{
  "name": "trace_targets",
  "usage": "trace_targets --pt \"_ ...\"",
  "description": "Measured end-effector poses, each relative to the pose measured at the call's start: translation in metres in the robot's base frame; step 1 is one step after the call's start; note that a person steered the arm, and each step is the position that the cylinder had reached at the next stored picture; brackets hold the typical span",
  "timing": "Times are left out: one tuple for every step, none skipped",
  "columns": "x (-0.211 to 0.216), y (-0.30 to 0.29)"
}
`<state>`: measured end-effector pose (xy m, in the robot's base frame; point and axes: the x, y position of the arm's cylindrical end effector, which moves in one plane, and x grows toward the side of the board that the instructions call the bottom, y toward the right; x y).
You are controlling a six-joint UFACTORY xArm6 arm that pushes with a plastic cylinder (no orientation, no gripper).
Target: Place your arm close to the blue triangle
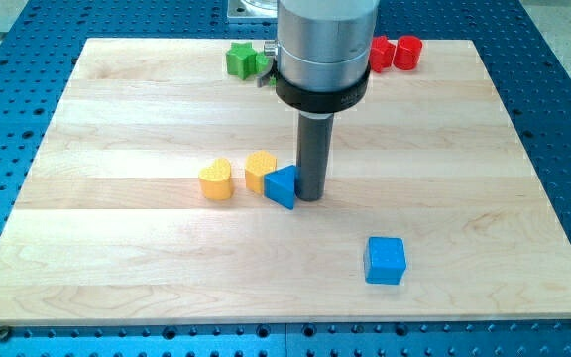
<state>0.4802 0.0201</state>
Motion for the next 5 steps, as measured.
trace_targets --pt "0.001 -0.042" --pt "0.01 -0.05" --pt "0.015 -0.036" --pt "0.042 -0.014" --pt "0.066 -0.029"
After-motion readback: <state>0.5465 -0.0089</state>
